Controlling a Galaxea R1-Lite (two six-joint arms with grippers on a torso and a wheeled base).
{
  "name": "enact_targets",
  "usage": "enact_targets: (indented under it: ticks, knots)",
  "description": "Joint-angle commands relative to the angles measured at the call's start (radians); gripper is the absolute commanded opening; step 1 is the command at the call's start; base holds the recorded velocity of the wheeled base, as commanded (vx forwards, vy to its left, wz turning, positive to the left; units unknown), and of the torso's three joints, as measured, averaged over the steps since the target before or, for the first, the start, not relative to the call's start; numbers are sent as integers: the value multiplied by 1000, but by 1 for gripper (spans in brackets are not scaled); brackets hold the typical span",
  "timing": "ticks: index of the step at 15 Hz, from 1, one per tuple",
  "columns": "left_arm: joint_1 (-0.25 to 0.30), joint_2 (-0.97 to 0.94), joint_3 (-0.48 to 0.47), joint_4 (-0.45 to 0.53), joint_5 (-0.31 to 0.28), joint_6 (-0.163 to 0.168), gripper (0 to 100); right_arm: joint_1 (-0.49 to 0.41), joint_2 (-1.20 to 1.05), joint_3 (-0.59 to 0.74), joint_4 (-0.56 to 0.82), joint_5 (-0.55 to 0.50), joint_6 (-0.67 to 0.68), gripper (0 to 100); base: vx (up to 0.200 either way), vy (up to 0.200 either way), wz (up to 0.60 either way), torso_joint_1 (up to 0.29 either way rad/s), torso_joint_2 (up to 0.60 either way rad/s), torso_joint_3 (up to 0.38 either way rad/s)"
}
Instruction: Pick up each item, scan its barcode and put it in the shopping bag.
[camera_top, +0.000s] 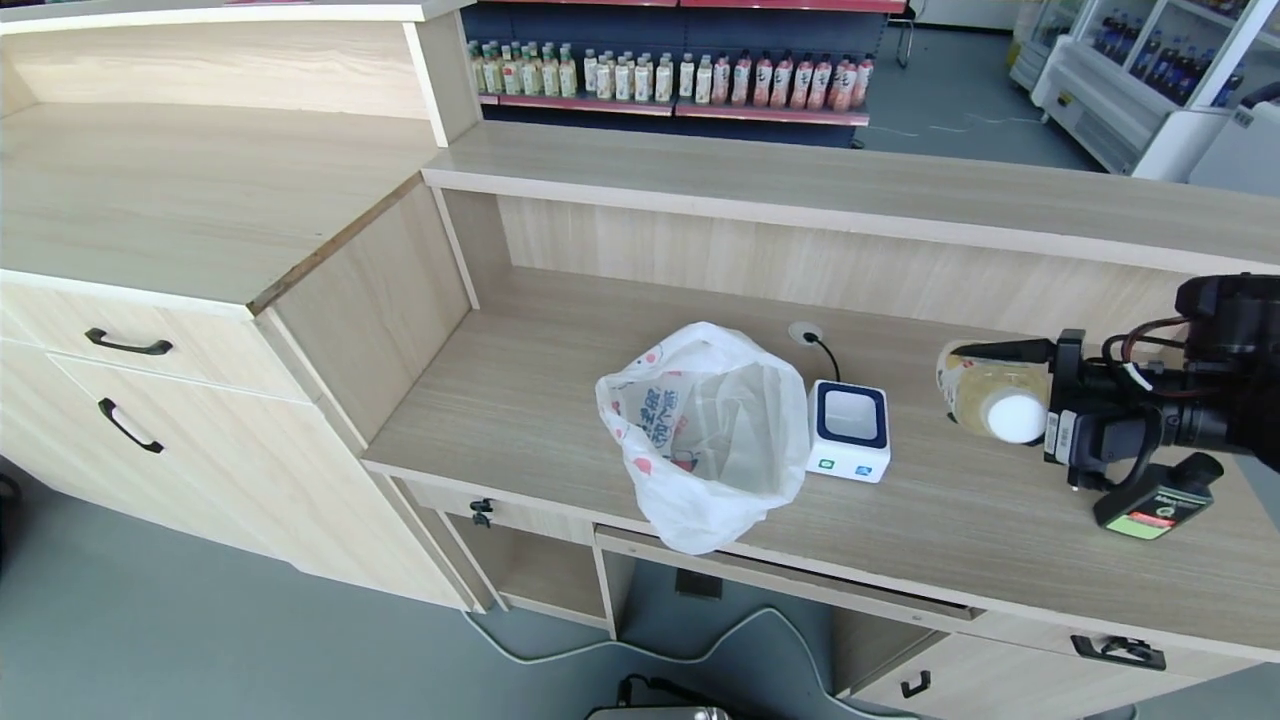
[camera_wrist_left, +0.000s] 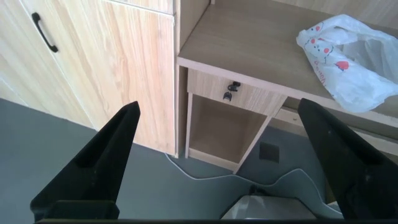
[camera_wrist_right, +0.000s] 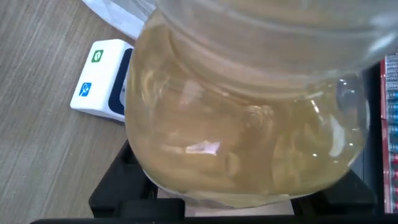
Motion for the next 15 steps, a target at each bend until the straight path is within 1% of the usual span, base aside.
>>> enact_targets:
  ticks: [1, 6, 11, 15]
  knots:
    - [0, 0, 0, 0, 0, 0, 100, -1, 26, 3, 0, 6, 0, 0, 0, 0, 0, 0, 0, 0]
    - [0, 0, 0, 0, 0, 0, 100, 2, 43, 7, 0, 3, 0, 0, 0, 0, 0, 0, 0, 0]
    - [0, 0, 0, 0, 0, 0, 100, 4, 82, -22, -3, -2, -5, 0, 0, 0, 0, 0, 0, 0]
    - [0, 0, 0, 0, 0, 0, 100, 24, 154, -83, -46, -2, -3, 0, 0, 0, 0, 0, 0, 0]
